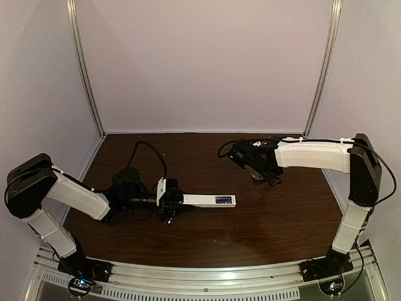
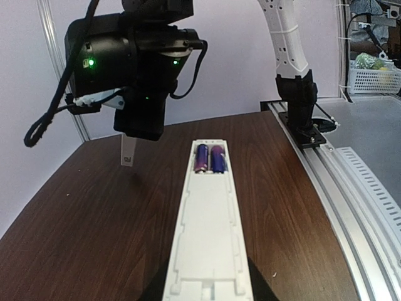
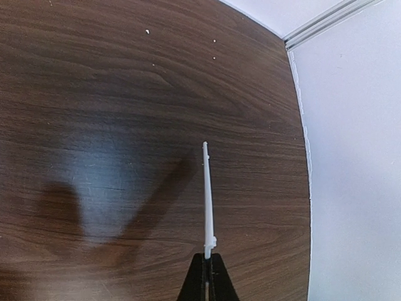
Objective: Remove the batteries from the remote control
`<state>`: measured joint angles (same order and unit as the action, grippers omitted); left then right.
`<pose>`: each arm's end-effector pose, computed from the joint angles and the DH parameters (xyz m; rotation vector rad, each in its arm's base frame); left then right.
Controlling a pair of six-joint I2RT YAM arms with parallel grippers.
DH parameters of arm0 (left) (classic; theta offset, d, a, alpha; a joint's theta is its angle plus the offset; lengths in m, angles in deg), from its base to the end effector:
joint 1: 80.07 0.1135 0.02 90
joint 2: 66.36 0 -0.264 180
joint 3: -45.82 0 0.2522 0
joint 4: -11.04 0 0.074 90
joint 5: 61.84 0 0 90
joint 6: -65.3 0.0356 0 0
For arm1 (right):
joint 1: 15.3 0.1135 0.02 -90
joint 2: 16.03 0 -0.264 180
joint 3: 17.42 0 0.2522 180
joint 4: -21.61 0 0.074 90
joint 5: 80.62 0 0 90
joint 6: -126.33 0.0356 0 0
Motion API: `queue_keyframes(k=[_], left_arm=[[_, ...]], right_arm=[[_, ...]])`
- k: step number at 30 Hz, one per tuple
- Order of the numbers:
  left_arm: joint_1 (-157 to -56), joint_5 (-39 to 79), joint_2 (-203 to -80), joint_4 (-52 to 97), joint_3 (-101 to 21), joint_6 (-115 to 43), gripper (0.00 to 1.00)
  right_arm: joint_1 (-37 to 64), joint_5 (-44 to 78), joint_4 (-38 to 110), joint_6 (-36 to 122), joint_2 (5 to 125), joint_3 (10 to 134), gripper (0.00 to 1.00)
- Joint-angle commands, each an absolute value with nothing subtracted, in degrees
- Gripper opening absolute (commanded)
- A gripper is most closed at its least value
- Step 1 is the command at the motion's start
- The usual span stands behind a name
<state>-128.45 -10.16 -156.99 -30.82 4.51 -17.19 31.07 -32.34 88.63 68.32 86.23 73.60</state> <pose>0.1750 -0.2302 0.1730 1.2684 1.2727 -1.0862 0.2544 0.2326 0.2239 -0.2131 2.4628 -0.5692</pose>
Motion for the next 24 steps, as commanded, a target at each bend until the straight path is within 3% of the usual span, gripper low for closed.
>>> queue_keyframes(k=[1, 15, 24], left_arm=[[-128.58, -9.9, -155.56, -33.92, 4.09, -17.41, 0.0], [-128.58, -10.08, -155.57, -33.74, 3.99, -17.32, 0.0], [-128.58, -10.16, -155.48, -33.65, 3.93, -17.32, 0.0]], right_arm=[[29.69, -30.42, 88.09, 65.6, 88.54, 76.12, 0.0], [27.77, -24.79, 85.55, 63.36, 92.0, 78.32, 0.0], [27.51, -22.49, 84.97, 63.27, 91.14, 78.69, 0.12]])
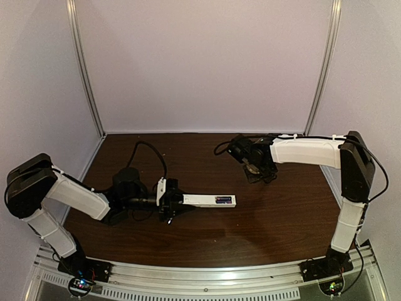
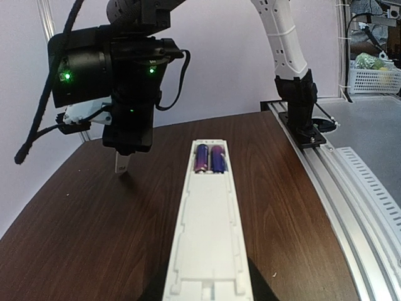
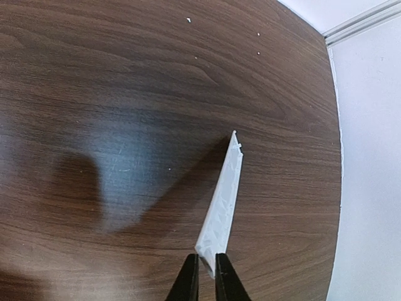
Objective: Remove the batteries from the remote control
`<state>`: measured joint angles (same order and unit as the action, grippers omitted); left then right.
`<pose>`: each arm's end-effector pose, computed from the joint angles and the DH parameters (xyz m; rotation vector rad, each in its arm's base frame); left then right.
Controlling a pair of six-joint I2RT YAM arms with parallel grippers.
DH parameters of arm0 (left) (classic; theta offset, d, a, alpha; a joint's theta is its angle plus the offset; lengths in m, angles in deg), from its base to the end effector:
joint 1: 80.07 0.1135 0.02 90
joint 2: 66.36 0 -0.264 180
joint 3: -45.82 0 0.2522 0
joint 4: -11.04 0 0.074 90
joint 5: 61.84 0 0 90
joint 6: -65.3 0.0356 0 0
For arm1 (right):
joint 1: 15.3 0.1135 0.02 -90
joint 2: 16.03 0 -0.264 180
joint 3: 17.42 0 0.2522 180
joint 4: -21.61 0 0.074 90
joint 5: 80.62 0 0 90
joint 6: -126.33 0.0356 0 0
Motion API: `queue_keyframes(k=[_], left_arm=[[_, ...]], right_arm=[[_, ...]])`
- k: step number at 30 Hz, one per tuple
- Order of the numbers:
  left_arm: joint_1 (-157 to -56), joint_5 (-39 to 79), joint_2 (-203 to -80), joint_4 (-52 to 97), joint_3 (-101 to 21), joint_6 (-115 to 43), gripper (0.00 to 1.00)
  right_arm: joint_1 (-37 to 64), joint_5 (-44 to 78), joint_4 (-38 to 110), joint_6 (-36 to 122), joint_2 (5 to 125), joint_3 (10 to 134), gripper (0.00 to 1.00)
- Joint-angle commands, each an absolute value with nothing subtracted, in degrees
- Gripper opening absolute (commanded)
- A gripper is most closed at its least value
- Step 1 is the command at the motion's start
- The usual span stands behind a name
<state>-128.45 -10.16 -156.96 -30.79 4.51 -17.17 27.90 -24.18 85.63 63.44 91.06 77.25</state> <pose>0.1750 -0.2302 0.1731 1.2686 1.2724 -1.0860 0.2819 0.2377 0.2108 -0.2693 2.5661 -0.4592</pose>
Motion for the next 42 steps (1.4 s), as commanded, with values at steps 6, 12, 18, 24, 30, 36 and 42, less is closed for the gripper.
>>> queue_keyframes(k=[6, 12, 18, 24, 30, 36, 42], left_arm=[[-128.58, -10.25, -155.39, -33.65, 3.93, -17.29, 0.0], [-128.58, -10.17, -155.59, -33.65, 3.86, -17.32, 0.0], [-128.58, -10.32, -156.15, -33.39, 3.51, -17.23, 0.0], [-128.57, -10.58, -158.12, -32.13, 1.94, -17.31, 0.0], [-128.58, -10.76, -162.04, -30.97, -0.72, -17.49, 0.0], [-128.67, -10.27, -166.09, -30.2, -3.12, -17.41, 0.0], [-128.71, -10.5, -171.3, -29.82, -6.26, -17.68, 0.0]], right_arm=[[27.41, -19.16, 83.18, 62.73, 89.39, 78.06, 0.23], [27.32, -14.77, 80.74, 62.04, 87.55, 77.27, 0.3], [27.02, -12.33, 78.35, 62.16, 83.83, 75.6, 0.37], [26.38, -10.59, 73.97, 63.19, 77.38, 69.85, 0.57], [25.66, -10.49, 70.14, 64.51, 69.49, 62.58, 0.82], [25.57, -8.42, 65.26, 65.05, 60.98, 56.61, 1.0], [25.61, -6.54, 62.22, 65.58, 55.27, 52.16, 1.0]])
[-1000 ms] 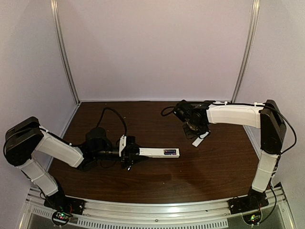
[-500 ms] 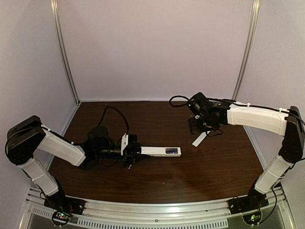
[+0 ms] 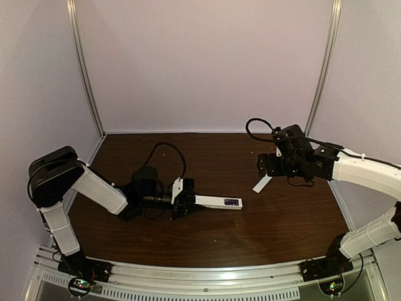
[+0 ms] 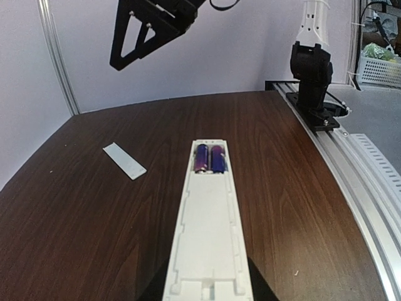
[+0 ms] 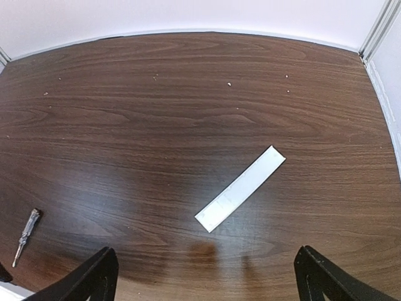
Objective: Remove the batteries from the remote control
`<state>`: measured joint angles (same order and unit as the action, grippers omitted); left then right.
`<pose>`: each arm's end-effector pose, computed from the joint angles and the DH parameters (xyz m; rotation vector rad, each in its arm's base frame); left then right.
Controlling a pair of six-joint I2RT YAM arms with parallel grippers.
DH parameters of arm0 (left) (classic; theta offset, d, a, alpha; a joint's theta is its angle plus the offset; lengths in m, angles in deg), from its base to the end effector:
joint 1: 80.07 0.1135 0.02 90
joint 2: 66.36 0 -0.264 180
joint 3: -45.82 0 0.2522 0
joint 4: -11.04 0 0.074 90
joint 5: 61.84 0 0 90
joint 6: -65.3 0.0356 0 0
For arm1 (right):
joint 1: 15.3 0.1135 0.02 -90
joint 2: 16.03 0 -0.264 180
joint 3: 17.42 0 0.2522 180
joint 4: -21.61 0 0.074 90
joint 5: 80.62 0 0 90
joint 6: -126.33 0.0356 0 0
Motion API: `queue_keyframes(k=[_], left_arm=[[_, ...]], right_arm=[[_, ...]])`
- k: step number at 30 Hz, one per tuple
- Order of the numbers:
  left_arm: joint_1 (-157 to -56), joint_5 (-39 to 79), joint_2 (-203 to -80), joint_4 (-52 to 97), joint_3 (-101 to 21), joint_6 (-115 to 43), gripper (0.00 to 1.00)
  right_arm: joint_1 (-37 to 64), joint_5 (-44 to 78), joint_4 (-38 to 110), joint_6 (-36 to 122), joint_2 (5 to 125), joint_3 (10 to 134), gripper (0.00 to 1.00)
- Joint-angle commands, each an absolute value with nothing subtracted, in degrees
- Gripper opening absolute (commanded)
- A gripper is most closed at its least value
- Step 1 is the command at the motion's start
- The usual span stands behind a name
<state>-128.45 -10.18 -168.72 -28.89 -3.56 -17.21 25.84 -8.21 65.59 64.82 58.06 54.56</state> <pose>0.2011 -0.2596 0.1470 1.2965 1.3720 -1.0978 0.2138 0.1725 0.2803 -0.1125 2.3376 0.2409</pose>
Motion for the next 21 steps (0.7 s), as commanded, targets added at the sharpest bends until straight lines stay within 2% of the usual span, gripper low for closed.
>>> queue_keyframes(k=[1, 21], left_arm=[[-128.75, -10.51, -172.03, -29.46, -6.84, -17.67, 0.0], [-129.19, -7.25, -183.25, -20.05, -16.98, -11.52, 0.0]], right_arm=[[25.59, -6.23, 61.8, 65.6, 54.66, 51.58, 1.0], [25.61, -0.99, 57.33, 64.98, 49.98, 48.61, 1.0]])
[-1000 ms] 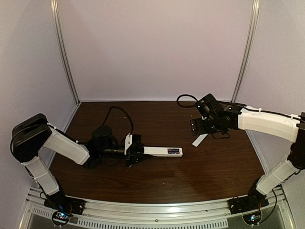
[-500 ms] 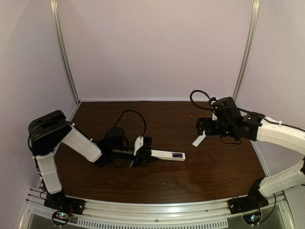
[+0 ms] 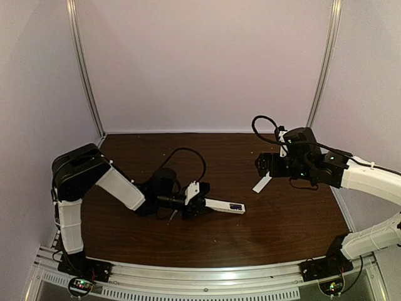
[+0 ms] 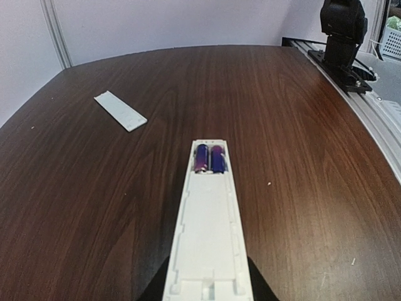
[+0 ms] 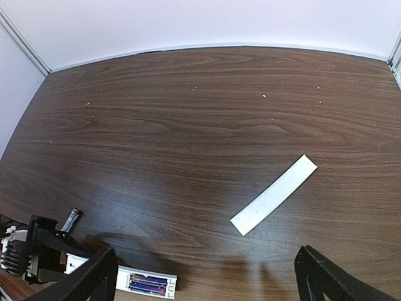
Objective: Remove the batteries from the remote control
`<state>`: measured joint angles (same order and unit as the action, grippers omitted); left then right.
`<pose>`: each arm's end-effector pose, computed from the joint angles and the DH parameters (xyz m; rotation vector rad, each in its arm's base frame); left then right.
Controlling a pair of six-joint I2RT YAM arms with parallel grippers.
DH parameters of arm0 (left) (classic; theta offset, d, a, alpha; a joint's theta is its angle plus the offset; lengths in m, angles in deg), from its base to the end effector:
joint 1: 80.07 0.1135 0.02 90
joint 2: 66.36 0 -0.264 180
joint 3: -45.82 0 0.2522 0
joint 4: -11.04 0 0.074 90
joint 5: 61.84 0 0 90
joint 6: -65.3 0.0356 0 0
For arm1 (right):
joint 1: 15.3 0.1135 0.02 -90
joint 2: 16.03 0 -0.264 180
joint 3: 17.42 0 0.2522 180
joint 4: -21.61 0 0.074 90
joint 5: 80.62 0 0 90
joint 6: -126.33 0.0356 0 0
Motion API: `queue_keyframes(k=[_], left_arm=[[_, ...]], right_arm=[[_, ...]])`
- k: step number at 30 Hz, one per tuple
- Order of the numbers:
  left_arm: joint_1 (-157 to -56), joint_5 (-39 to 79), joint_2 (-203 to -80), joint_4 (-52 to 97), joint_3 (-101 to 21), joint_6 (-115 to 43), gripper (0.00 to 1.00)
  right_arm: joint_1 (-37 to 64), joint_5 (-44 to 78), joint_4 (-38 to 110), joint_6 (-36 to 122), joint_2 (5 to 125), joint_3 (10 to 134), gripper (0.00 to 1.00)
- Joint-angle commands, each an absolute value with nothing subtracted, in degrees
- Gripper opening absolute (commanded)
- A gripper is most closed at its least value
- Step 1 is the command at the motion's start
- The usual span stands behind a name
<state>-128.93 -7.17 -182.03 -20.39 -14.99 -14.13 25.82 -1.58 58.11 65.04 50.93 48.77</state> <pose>0.2306 -0.2953 0.1042 1.3579 1.5335 -1.0349 0.1970 0.1630 0.2871 -0.1365 2.2427 0.4601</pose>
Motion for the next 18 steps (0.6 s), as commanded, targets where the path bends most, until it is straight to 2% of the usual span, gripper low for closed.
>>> queue_keyframes(k=[1, 10, 18], left_arm=[[-129.2, -7.32, -183.48, -19.7, -17.26, -11.25, 0.0], [-129.2, -9.15, -184.6, -13.86, -19.36, -8.22, 0.01], [-129.02, -8.9, -185.89, -8.96, -20.79, -5.5, 0.18]], right_arm=[[25.64, -0.95, 57.29, 64.9, 49.91, 48.78, 1.0], [25.65, 0.14, 56.39, 65.28, 49.65, 47.57, 1.0], [25.65, 2.09, 55.25, 66.12, 48.92, 45.61, 1.0]])
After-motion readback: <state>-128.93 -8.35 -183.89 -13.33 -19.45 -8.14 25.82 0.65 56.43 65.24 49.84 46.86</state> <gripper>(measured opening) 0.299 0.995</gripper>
